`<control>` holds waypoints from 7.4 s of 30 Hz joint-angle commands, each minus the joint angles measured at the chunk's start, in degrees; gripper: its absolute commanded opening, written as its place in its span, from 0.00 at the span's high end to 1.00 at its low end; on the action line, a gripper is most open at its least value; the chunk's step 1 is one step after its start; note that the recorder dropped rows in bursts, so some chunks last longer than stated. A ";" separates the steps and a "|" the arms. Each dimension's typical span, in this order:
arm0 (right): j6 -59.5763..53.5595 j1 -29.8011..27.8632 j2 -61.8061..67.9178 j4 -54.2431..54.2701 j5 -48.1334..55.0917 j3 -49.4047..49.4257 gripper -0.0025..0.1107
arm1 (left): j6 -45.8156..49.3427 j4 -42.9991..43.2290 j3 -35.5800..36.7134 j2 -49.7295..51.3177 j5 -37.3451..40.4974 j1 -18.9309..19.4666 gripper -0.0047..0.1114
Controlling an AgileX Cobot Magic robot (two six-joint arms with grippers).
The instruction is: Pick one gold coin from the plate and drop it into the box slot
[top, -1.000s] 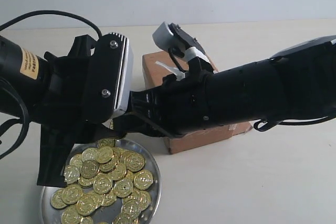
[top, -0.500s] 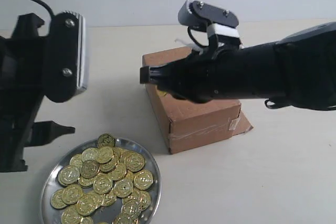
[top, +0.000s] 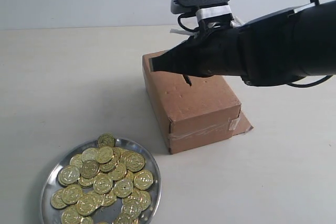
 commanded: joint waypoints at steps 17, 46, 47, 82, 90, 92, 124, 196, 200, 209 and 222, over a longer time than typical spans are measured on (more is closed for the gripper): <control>-2.61 0.02 1.26 0.41 -3.08 -0.46 0.98 | -0.63 -0.83 0.14 -1.92 0.98 -0.32 0.96; -2.61 0.02 5.09 0.41 -1.63 -0.46 0.78 | -0.63 -0.83 0.14 -1.92 1.20 -0.32 0.96; -2.50 0.02 4.60 0.41 -1.82 -0.46 0.72 | -0.63 -0.83 0.14 -1.92 1.20 -0.32 0.96; 39.04 0.02 -61.80 -32.24 51.97 -2.92 0.98 | -51.32 -2.28 23.19 -43.80 -29.11 -0.32 0.96; 109.18 0.02 -53.61 -142.78 60.58 0.13 0.98 | -60.12 -1.56 25.18 -43.70 -20.20 -0.32 0.96; 120.44 0.02 -56.60 -153.36 59.65 1.54 0.98 | -62.24 -1.32 28.16 -43.70 -21.15 -0.32 0.96; 130.98 -0.10 -95.66 -143.54 33.38 36.89 0.98 | -87.44 33.20 49.71 -43.67 -57.07 -0.23 0.96; 129.91 -36.38 -95.66 -145.00 24.67 52.99 0.98 | -84.03 40.33 49.71 -43.67 -46.06 -0.23 0.96; 129.74 -39.79 -95.66 -144.57 24.67 52.99 0.98 | -84.03 40.33 49.71 -43.67 -46.06 -0.23 0.96; 129.57 -39.94 -95.66 -143.73 25.93 52.99 0.98 | -83.93 40.33 49.71 -43.67 -46.07 -0.23 0.96; 109.92 -39.94 -95.66 -126.46 30.08 52.99 0.98 | -83.93 40.33 49.71 -43.67 -46.07 -0.23 0.96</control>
